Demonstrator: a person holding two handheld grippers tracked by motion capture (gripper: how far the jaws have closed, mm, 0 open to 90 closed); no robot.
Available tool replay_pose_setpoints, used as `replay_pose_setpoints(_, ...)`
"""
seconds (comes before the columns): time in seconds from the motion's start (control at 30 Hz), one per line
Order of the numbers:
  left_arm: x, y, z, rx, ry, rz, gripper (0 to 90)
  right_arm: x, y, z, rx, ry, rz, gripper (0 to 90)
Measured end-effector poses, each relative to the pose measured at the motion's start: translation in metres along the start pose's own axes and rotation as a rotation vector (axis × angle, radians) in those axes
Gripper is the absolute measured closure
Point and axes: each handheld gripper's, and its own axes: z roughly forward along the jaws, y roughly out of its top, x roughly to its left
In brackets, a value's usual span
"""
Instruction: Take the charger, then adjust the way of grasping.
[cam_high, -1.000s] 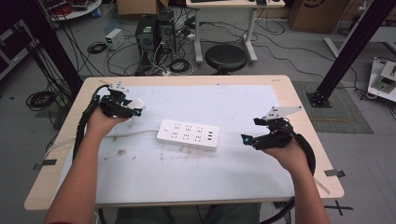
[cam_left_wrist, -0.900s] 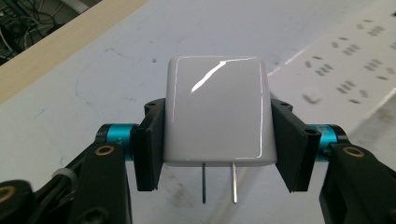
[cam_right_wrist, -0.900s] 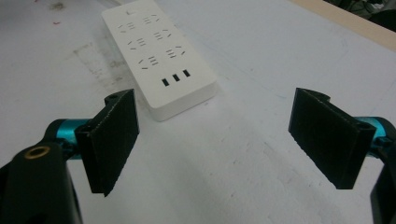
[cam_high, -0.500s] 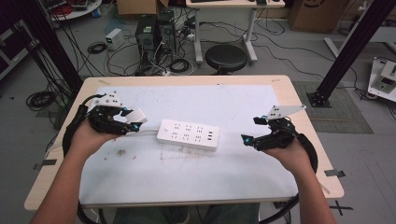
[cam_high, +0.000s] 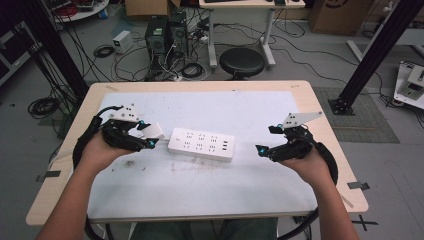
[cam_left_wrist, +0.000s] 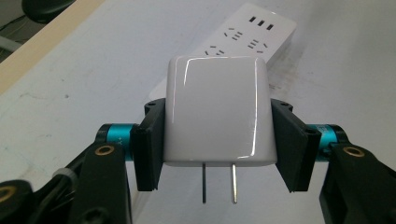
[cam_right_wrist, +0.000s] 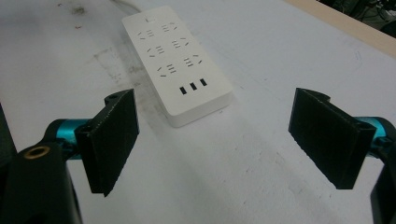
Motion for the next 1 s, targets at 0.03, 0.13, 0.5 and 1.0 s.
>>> replay_pose_setpoints(0.03, -0.002, 0.001, 0.001, -0.001, -0.004, 0.009, 42.5, 0.0, 0.001, -0.001, -0.002, -0.002, -0.002, 16.5)
replay_pose_setpoints(0.13, -0.009, 0.005, 0.005, -0.008, -0.034, 0.043, 42.5, 0.003, 0.003, -0.003, -0.002, -0.002, -0.01, 16.5)
replay_pose_setpoints(0.5, -0.045, 0.016, 0.028, -0.036, -0.136, 0.149, 42.5, 0.033, 0.014, 0.021, 0.014, 0.072, -0.032, 16.6)
replay_pose_setpoints(1.0, -0.101, 0.018, 0.064, -0.151, -0.126, 0.335, 42.6, 0.066, 0.017, 0.059, 0.006, 0.299, 0.116, 16.6)
